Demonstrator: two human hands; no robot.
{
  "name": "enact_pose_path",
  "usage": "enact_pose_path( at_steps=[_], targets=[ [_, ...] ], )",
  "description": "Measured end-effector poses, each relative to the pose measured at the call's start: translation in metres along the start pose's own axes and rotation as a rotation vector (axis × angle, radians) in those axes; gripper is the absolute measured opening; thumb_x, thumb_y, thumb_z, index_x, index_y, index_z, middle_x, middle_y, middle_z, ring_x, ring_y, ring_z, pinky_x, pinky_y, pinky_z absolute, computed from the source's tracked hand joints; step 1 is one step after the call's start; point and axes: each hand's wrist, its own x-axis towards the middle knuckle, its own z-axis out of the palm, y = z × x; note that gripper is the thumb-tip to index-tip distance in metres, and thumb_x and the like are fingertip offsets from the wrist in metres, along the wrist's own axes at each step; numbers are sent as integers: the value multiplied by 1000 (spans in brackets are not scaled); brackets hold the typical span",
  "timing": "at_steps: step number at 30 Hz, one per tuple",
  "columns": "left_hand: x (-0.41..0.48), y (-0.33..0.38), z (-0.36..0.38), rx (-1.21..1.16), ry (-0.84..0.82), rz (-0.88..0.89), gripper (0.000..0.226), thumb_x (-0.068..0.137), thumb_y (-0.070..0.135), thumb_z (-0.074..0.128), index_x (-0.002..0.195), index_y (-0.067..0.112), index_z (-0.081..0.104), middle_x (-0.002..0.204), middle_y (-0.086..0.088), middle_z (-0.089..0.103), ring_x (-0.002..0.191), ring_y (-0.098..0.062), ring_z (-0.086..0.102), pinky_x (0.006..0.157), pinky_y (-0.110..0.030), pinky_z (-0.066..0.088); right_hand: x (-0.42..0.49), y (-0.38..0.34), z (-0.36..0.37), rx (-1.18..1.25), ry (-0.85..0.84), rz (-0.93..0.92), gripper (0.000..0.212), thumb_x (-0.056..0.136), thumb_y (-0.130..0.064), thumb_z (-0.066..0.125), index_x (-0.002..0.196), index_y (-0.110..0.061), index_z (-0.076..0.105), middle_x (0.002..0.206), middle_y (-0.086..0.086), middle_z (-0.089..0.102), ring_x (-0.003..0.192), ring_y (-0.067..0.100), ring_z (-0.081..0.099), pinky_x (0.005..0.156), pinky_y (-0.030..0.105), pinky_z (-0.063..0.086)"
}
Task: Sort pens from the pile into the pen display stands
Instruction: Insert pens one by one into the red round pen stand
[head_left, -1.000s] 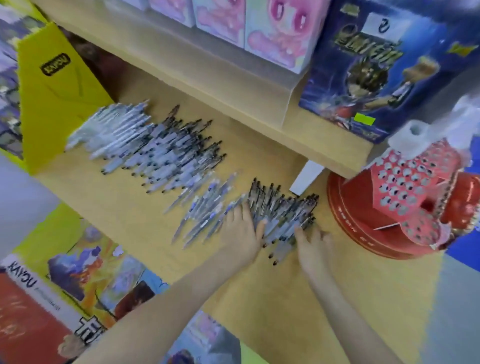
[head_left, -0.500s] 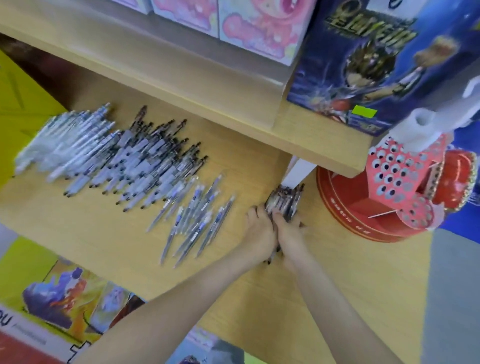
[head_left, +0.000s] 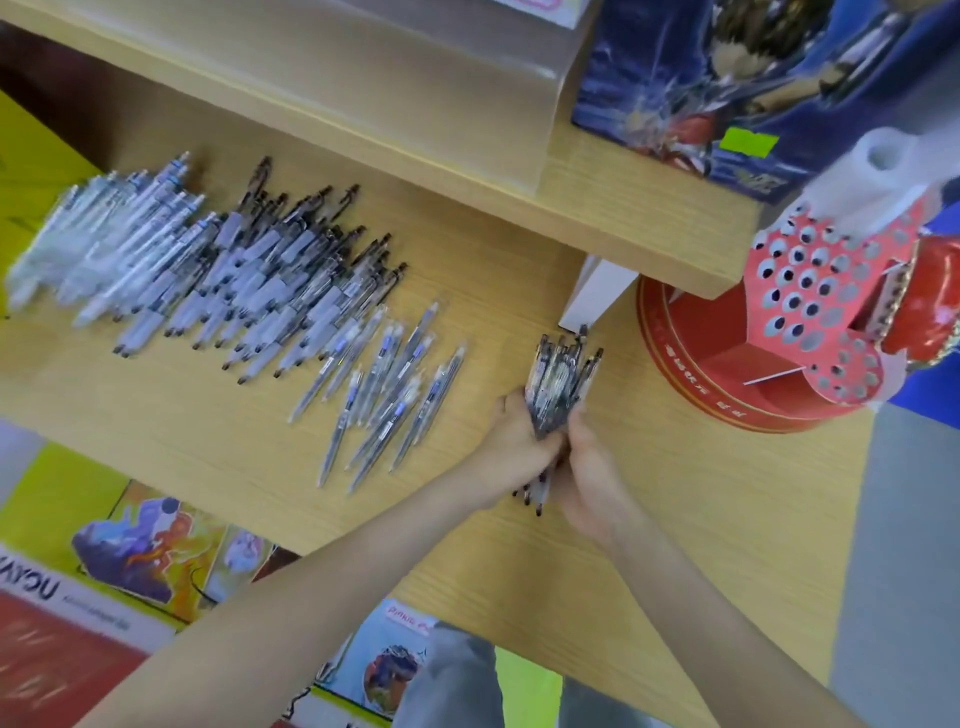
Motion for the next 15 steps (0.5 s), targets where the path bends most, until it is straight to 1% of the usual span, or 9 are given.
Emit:
enact_pose_path(
  at_steps=[2, 3, 5, 6, 7, 9, 10, 12, 15],
  targets=[
    [-2, -4, -1, -85, 5, -26, 64, 71, 36, 69, 123, 11, 41, 120, -11, 45, 101, -27, 60, 76, -38, 56, -6, 1, 1, -2, -11, -9, 46, 103, -42, 22, 134, -19, 48, 120, 0, 66, 109, 10, 63, 77, 26, 54],
    [-2, -6, -1, -143, 0, -40, 66, 63, 35, 70, 119, 10, 45, 114, -16, 51, 91, -27, 64, 67, -39, 57, -8, 2, 3, 11, -12, -15, 46, 103, -40, 23, 133, -18, 50, 118, 3, 67, 109, 15, 63, 79, 30, 54],
    [-2, -8, -3, -275, -10, -49, 63, 59, 23, 71, 114, 5, 48, 93, -19, 60, 71, -26, 66, 54, -37, 54, -12, 2, 7, 45, -10, -1, 44, 103, -37, 26, 131, -17, 52, 116, 16, 65, 108, 34, 59, 91, 48, 48],
    [-4, -8, -4, -333, -5, -51, 61, 59, 17, 70, 114, 3, 48, 87, -18, 61, 69, -26, 65, 54, -37, 53, -14, 1, 9, 54, -6, 14, 42, 103, -36, 27, 130, -17, 53, 118, 23, 60, 109, 40, 55, 97, 54, 43],
    [-6, -7, -5, -375, 0, -59, 61, 59, 14, 69, 114, 3, 48, 85, -17, 62, 72, -27, 65, 58, -38, 55, -16, 1, 11, 62, -10, 29, 41, 103, -36, 28, 130, -18, 53, 119, 23, 59, 112, 39, 54, 100, 53, 42],
    [-10, -10, -6, -413, 9, -59, 62, 57, 14, 69, 115, 5, 51, 87, -16, 64, 78, -26, 67, 66, -39, 57, -19, 1, 12, 77, -44, 42, 40, 103, -33, 30, 132, -16, 52, 121, 11, 65, 112, 23, 61, 97, 42, 47],
    [-12, -11, -6, -418, 11, -51, 60, 58, 13, 69, 115, 5, 52, 86, -15, 64, 78, -24, 66, 66, -36, 56, -20, 2, 12, 72, -66, 42, 39, 103, -31, 30, 131, -16, 53, 120, 6, 66, 111, 17, 62, 94, 37, 48],
    [-17, -14, -6, -440, 16, -22, 58, 59, 11, 69, 114, 3, 52, 84, -11, 63, 78, -20, 65, 67, -33, 54, -25, 2, 12, 64, -114, 48, 38, 103, -28, 30, 128, -16, 55, 120, 4, 66, 110, 15, 63, 89, 33, 50],
    [-26, -15, -5, -478, 22, 7, 59, 62, 11, 72, 116, 5, 52, 96, -17, 66, 90, -22, 68, 79, -36, 57, -34, -2, 11, 72, -175, 68, 38, 103, -30, 29, 128, -19, 55, 122, 3, 65, 110, 15, 63, 90, 36, 49]
  ],
)
